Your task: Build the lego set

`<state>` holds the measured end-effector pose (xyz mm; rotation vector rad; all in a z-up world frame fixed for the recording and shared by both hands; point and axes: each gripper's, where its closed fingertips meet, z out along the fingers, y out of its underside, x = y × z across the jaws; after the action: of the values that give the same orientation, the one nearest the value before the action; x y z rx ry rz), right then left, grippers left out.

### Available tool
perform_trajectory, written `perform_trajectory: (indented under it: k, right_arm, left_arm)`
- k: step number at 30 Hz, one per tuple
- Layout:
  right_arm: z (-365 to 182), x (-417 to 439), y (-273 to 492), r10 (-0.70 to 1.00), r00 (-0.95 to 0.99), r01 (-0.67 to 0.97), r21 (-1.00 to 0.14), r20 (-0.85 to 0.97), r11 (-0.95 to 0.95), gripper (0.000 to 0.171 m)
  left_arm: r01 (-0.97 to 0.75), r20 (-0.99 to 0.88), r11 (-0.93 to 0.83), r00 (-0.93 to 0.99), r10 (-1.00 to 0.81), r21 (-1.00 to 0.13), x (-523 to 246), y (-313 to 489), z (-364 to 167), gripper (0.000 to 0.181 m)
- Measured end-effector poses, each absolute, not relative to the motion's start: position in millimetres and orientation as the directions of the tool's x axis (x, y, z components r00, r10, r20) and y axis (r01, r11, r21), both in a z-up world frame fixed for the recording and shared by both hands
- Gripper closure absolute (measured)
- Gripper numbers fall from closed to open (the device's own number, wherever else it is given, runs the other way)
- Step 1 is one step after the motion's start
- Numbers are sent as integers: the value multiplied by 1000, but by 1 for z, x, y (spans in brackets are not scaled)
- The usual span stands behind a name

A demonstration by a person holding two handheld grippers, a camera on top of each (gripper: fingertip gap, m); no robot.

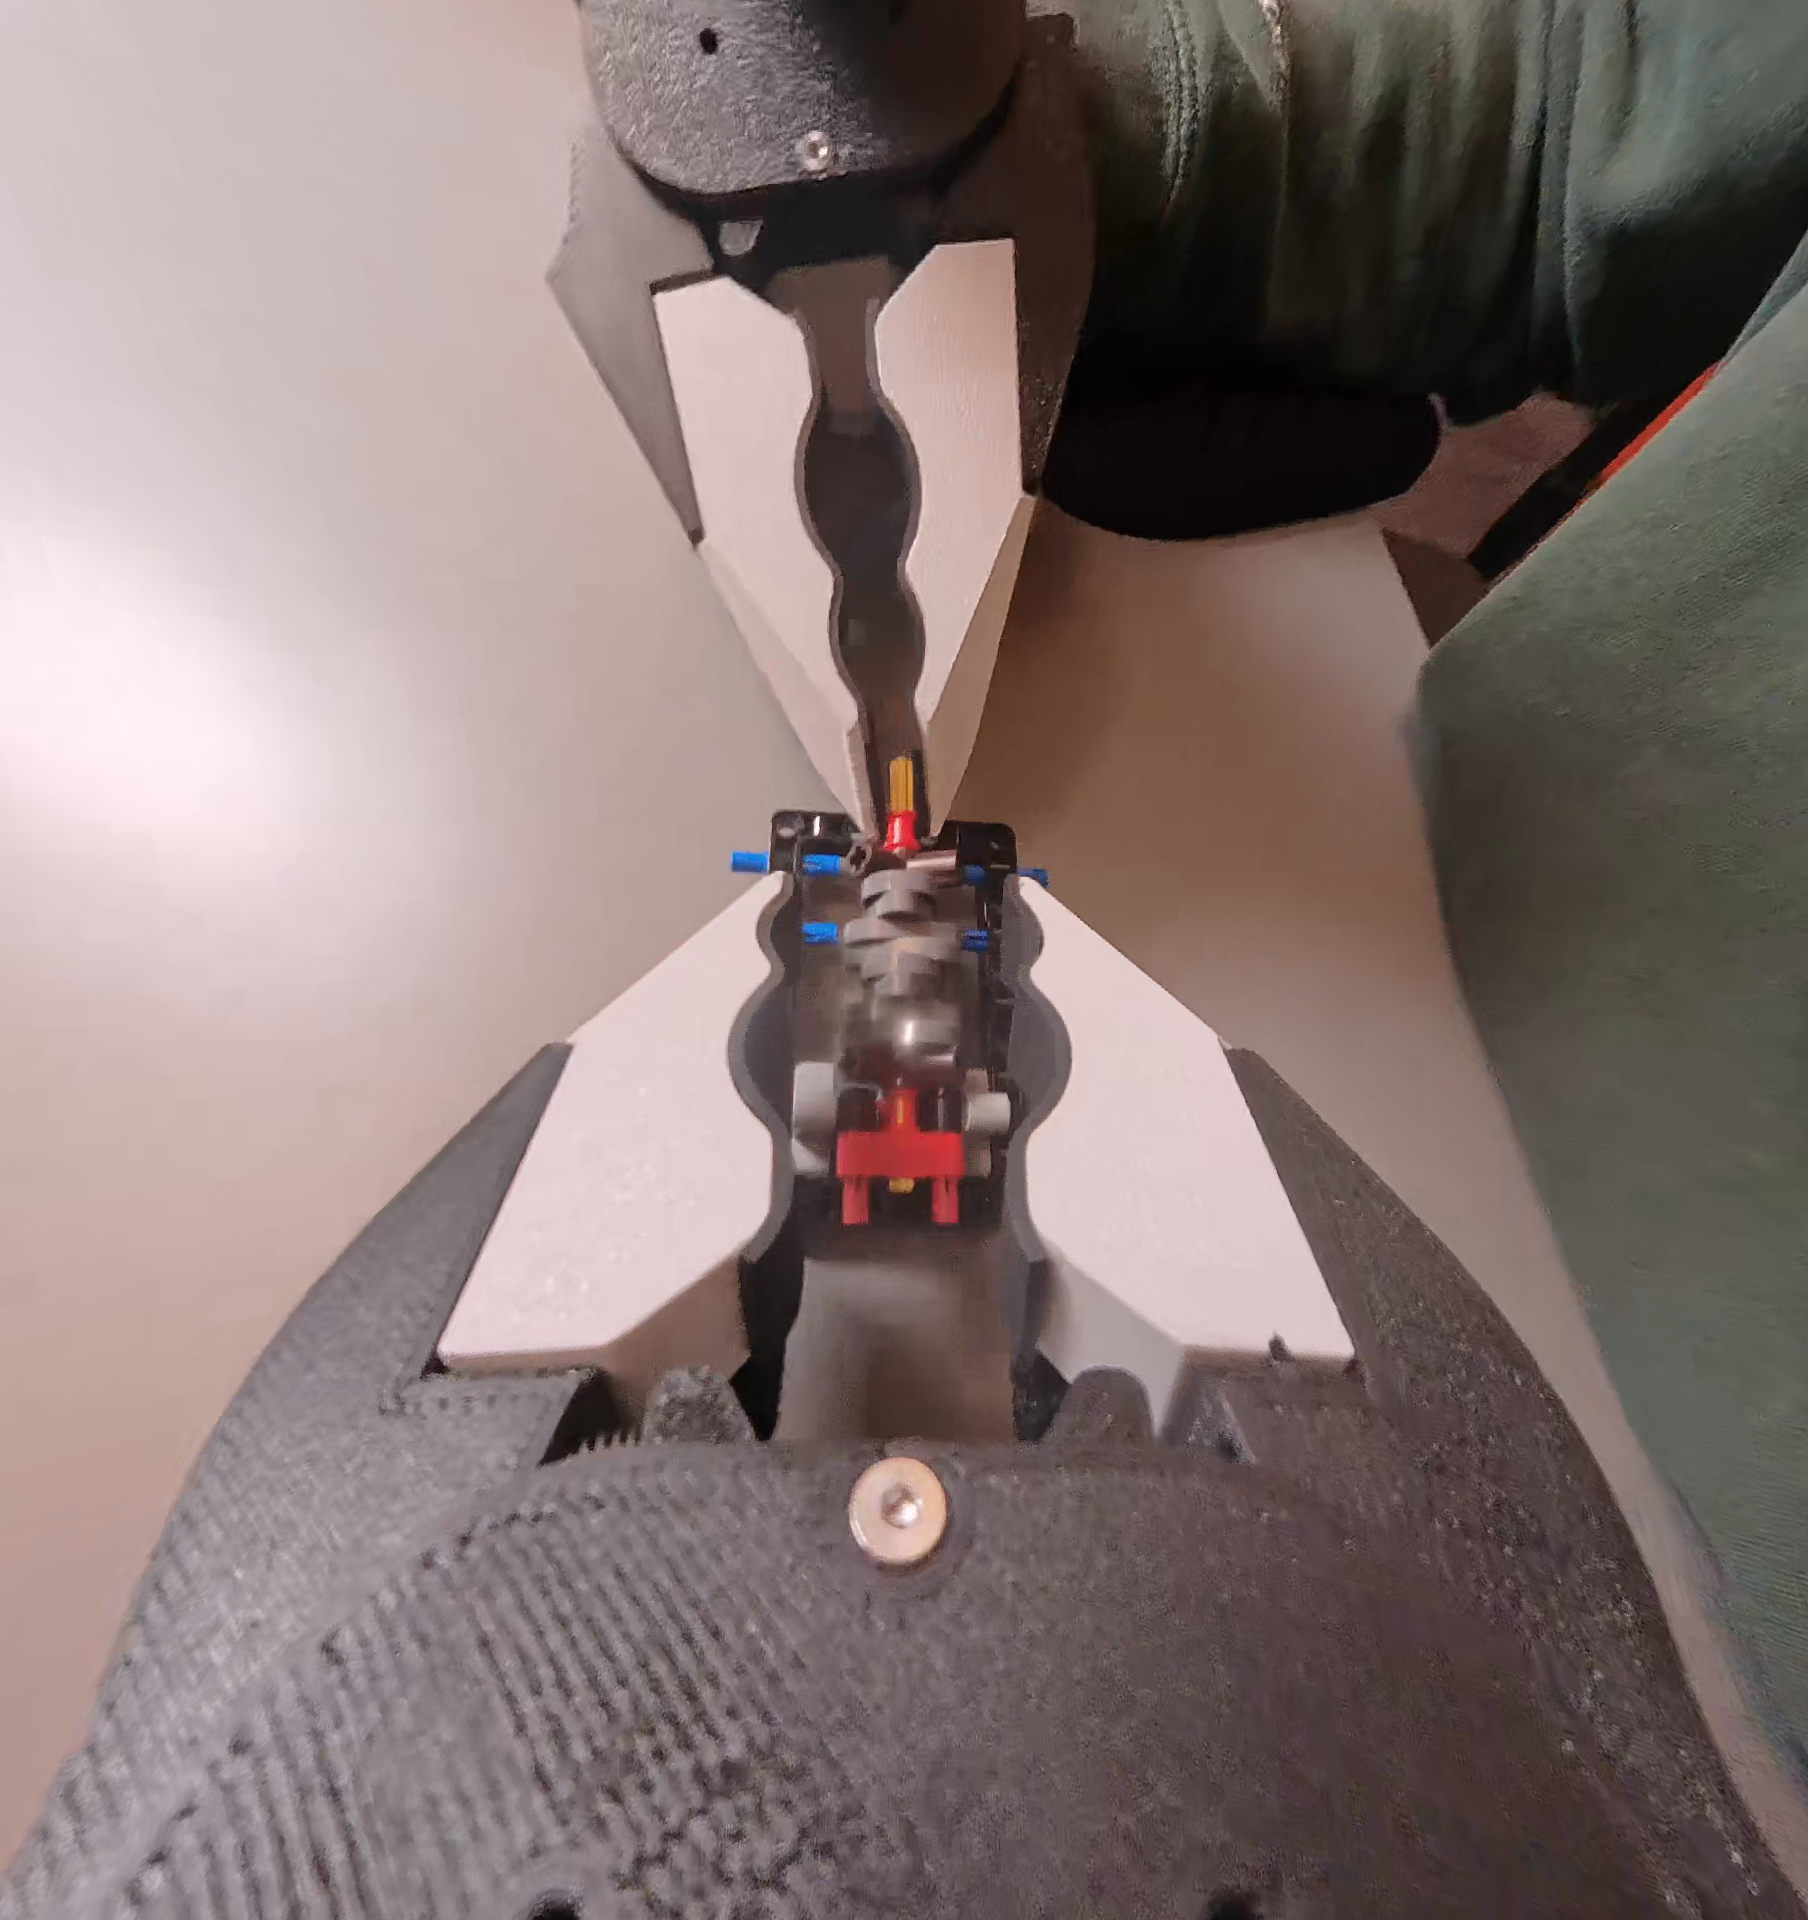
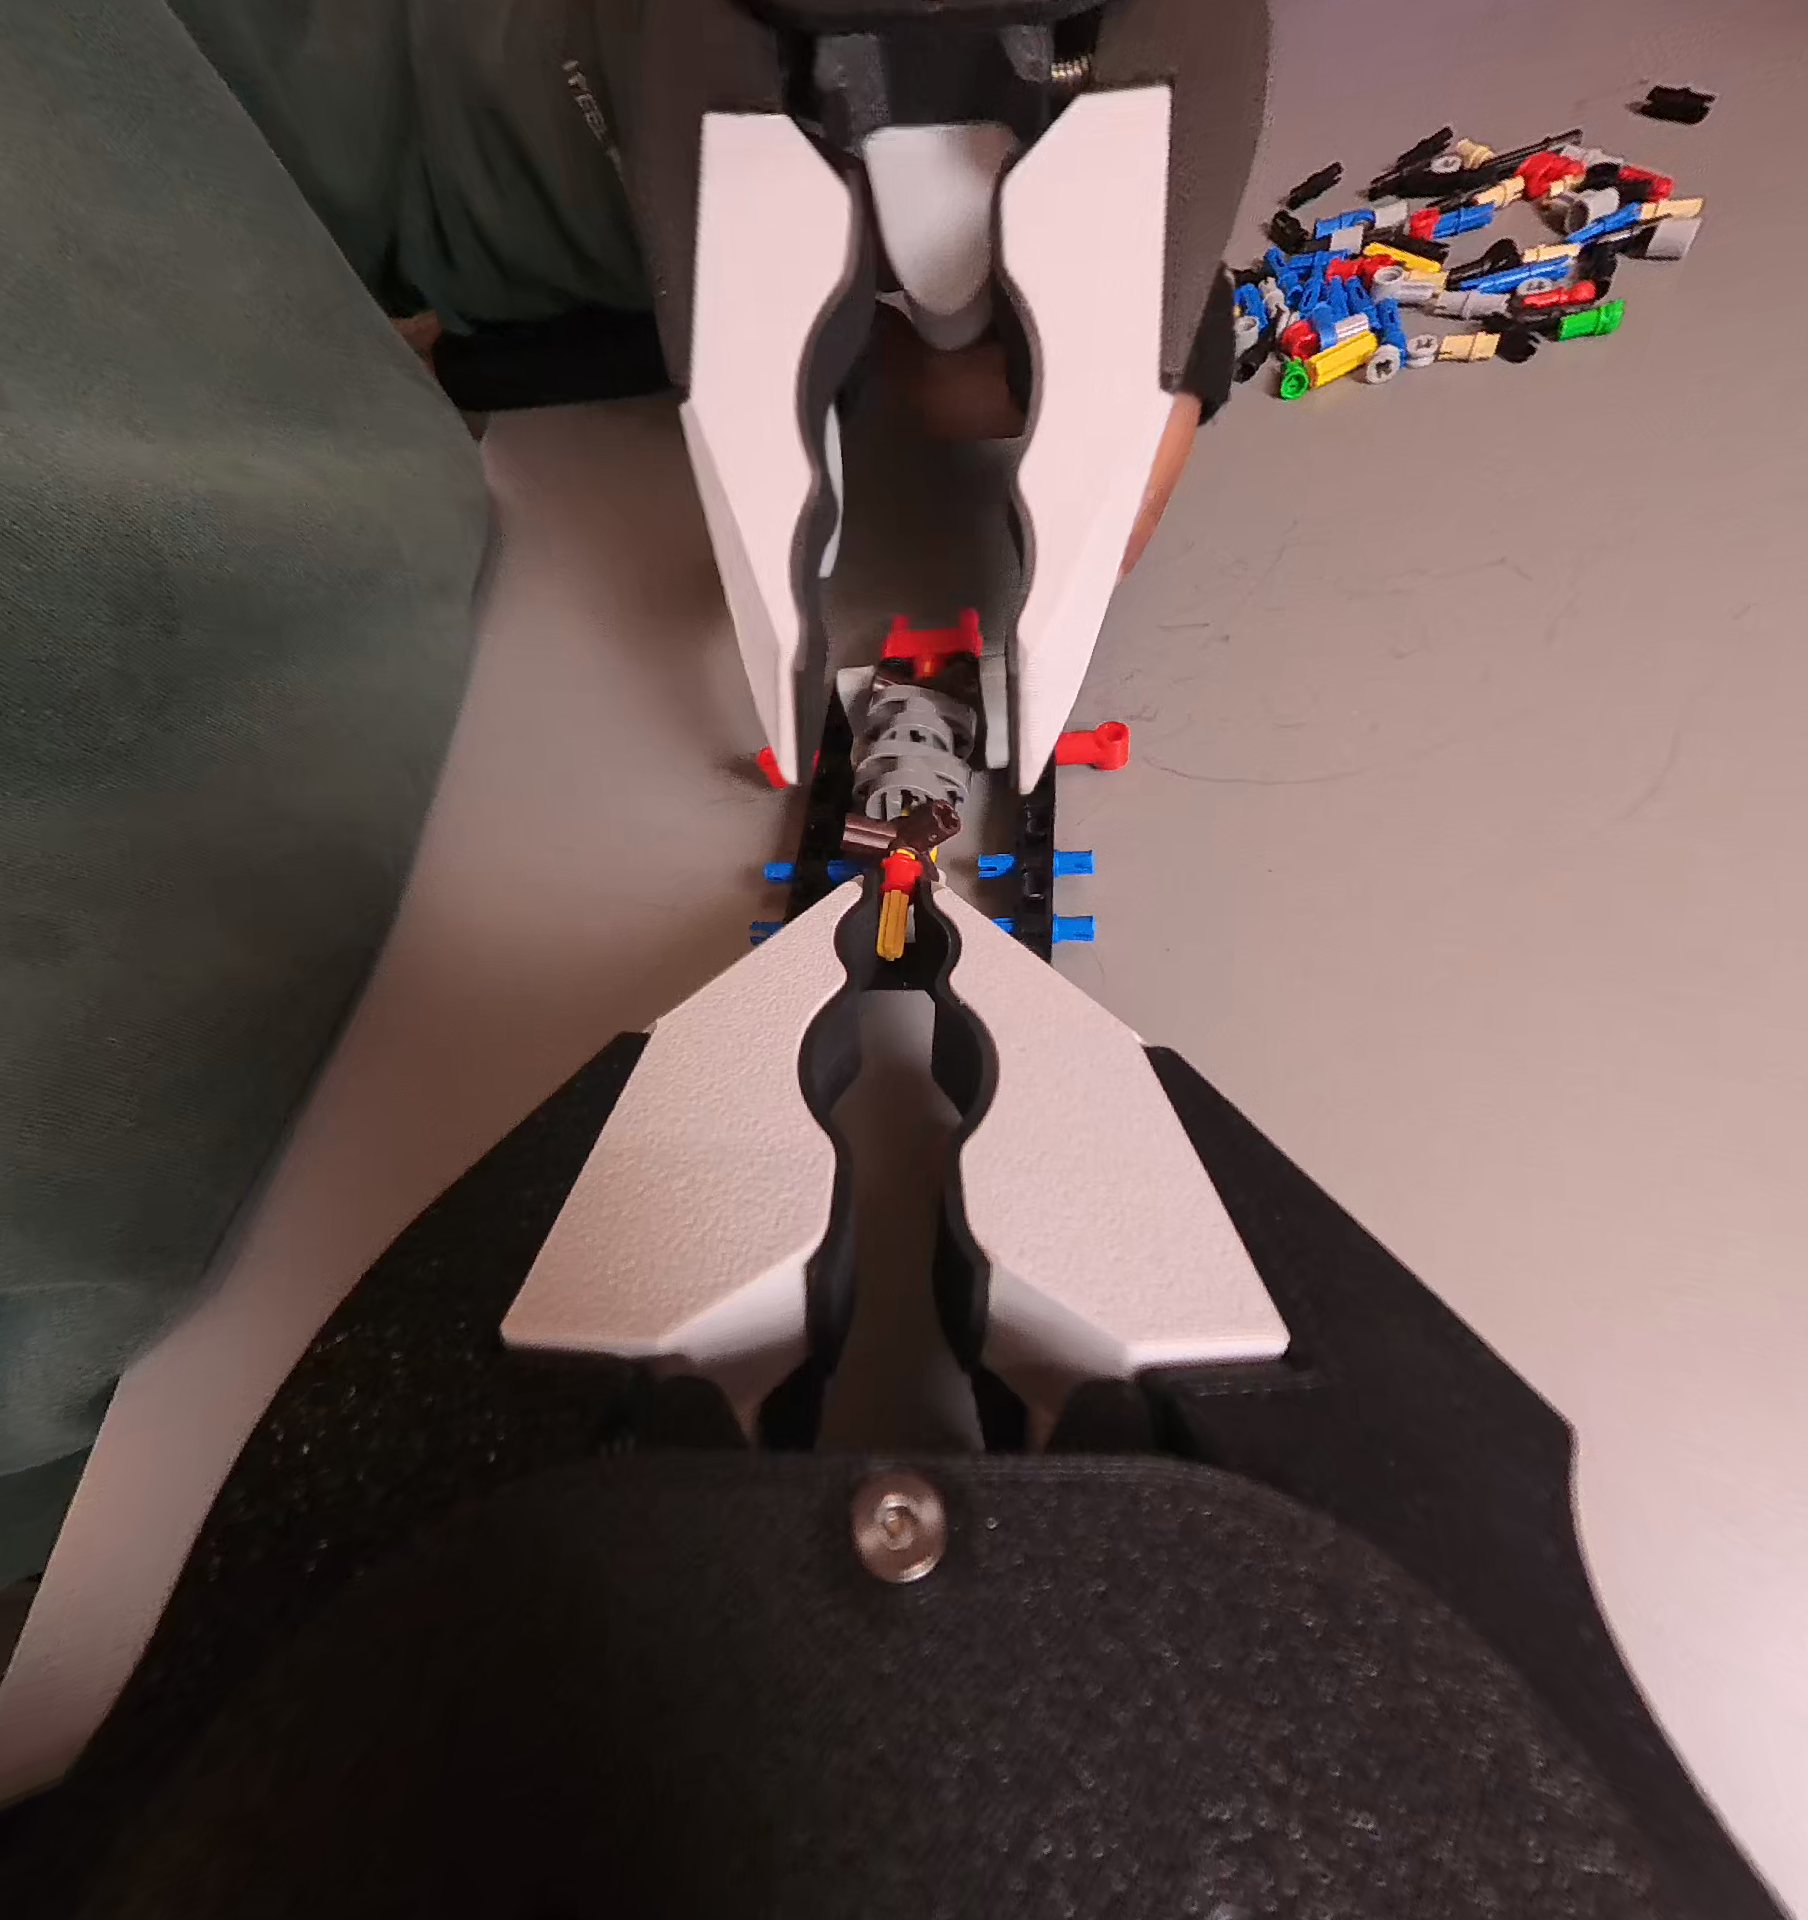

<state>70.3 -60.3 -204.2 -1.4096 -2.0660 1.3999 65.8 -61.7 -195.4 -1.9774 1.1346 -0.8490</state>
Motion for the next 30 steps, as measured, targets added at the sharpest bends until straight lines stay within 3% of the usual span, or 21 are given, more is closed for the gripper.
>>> perform_trajectory:
  k: [4,8,20,30]
  right_arm:
    - [-205,70,-60,837,-479,568,-820,-263,67,166]
    - [-206,70,-61,839,-480,571,-817,-257,77,166]
    - [-211,71,-62,856,-471,593,-795,-210,131,166]
    - [-212,71,-62,867,-458,606,-782,-196,143,166]
  left_arm:
    - [-546,56,-287,400,-915,-787,75,-62,-203,146]
    - [-566,30,-282,413,-910,-775,76,-59,-207,159]
    - [-569,73,-315,407,-911,-759,77,-60,-211,158]
    - [-583,54,-311,415,-908,-751,67,-61,-210,145]
